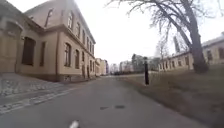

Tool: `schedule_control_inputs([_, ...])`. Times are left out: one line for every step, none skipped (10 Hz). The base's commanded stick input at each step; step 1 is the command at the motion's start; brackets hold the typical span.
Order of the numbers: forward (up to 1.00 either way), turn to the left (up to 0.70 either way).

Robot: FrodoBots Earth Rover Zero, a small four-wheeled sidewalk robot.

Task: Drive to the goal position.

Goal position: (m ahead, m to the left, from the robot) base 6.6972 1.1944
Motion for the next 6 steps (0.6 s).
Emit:
schedule_control_inputs([1.0,0.01])
schedule_control_inputs([1.0,0.01])
schedule_control_inputs([1.0,0.01])
schedule_control_inputs([1.0,0.01])
schedule_control_inputs([1.0,0.01])
schedule_control_inputs([1.0,0.01])
